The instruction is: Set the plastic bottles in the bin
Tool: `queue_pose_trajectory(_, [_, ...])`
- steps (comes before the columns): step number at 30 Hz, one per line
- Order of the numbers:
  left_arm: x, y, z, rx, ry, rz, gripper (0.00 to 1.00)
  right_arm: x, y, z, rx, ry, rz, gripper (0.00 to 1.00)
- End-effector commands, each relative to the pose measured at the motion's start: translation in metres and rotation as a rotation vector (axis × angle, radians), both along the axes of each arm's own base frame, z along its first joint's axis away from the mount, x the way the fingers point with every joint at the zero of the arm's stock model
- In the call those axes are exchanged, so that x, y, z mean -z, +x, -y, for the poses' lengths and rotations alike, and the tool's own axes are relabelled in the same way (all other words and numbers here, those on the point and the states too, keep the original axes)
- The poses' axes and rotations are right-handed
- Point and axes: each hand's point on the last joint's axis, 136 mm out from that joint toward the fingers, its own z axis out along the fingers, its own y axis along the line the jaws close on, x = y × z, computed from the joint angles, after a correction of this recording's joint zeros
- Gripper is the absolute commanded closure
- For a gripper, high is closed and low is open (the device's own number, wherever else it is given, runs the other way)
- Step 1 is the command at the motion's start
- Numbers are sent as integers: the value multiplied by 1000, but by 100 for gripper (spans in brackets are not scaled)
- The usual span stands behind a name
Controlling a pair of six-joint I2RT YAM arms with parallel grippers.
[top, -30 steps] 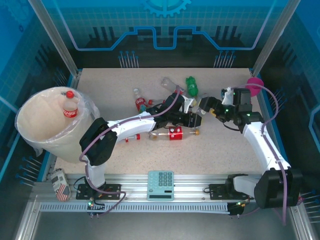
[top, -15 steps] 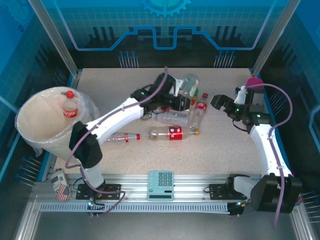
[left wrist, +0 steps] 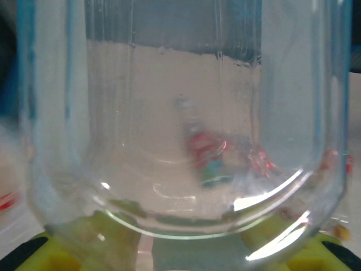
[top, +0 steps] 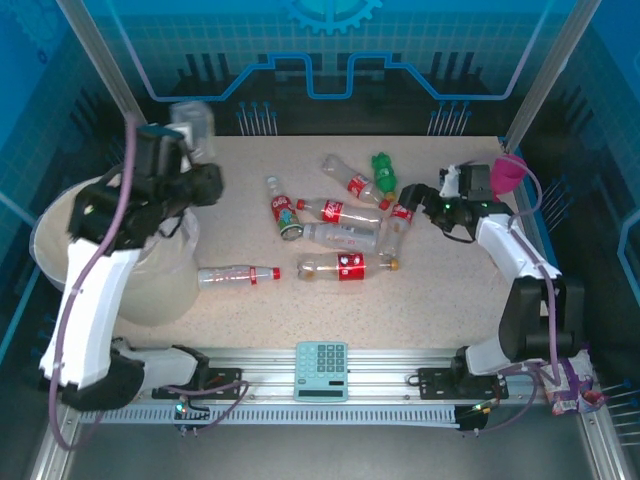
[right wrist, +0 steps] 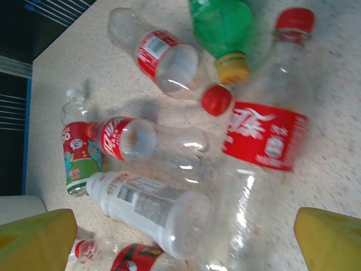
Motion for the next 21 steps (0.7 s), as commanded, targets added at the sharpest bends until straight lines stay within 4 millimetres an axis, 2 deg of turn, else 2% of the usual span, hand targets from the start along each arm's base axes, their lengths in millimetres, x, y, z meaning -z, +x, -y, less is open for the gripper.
queue_pose_trajectory(1, [13,-63,-70,-261,136,-92,90,-22,22,-17,-50,6,79,1])
queue_pose_trajectory(4, [29,-100,-103,-406,194,-180,97,-19,29,-24,-70,5,72,1])
queue_pose_trajectory(7, [41,-114,-123,-481,232,-247,100,-15,29,-33,-100,15,61,1])
queue_pose_trajectory(11, [57,-104,-135,-499,212,-329,100,-11,26,-45,-155,18,46,1])
queue_pose_trajectory(17, [92,-77,-149,-456,92,-440,100,-9,26,-42,-161,-23,53,1])
queue_pose_trajectory(21, [110,-66,-150,-396,85,-517,100,-10,23,-42,-162,-23,56,1])
